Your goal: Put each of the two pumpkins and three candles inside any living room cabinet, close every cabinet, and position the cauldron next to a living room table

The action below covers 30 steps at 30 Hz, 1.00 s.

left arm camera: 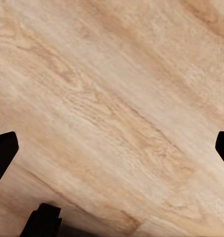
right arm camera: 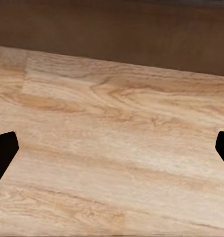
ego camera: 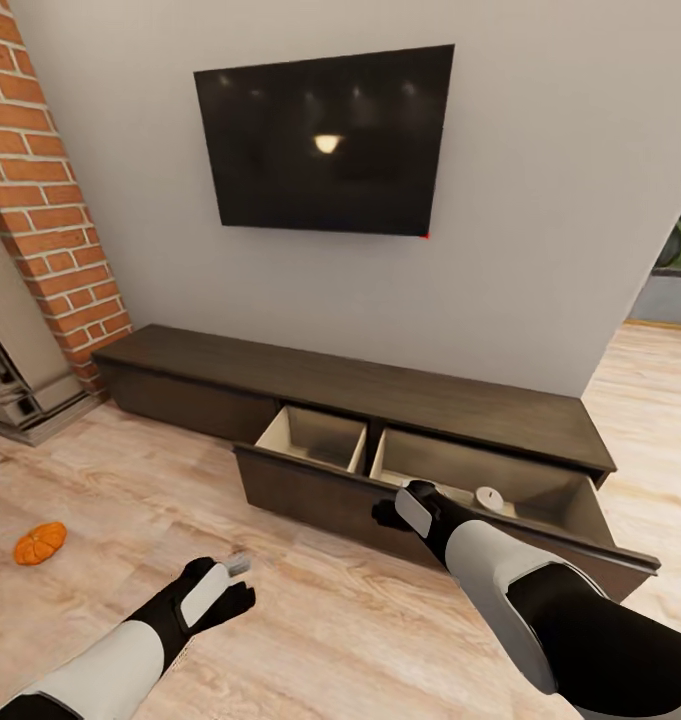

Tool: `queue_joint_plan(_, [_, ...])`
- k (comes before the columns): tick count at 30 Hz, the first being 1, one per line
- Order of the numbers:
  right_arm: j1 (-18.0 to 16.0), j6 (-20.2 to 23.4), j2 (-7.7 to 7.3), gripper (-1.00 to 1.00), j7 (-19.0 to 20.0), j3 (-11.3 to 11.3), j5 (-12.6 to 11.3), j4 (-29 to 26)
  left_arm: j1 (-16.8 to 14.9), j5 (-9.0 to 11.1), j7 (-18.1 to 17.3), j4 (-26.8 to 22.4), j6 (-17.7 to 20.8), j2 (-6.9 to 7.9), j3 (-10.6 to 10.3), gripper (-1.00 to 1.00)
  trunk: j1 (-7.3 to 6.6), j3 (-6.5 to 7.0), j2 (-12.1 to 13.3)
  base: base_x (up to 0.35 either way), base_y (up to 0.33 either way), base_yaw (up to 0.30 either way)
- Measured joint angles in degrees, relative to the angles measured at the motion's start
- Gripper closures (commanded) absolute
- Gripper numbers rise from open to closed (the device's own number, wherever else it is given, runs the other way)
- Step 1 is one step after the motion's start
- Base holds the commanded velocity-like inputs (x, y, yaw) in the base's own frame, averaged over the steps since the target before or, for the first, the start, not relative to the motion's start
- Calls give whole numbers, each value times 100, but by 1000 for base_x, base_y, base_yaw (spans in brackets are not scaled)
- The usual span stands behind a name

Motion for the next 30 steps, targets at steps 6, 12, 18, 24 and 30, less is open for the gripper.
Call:
queue_joint_plan(6, [0,51,0,-100,5,1,-8,5,6,6,-8,0,34,129,292,-100,-132,108,241,-88,9,291])
queue_joint_plan(12, [8,65,0,-100,10,1,-11,9,7,6,-9,0,52,162,428,-100,-264,215,481,-113,15,291])
queue_joint_plan(18, [9,70,0,-100,2,-6,-13,9,7,-3,-3,0,59,211,481,-100,-395,323,722,-8,1,291])
queue_joint_plan(24, [9,67,0,-100,-6,-4,-15,9,7,-17,0,0,76,214,492,-100,-527,418,963,-1,0,283])
queue_joint_plan(30, [11,67,0,-100,-7,-2,-10,9,7,-18,0,0,93,239,501,-100,-659,513,1203,0,0,129])
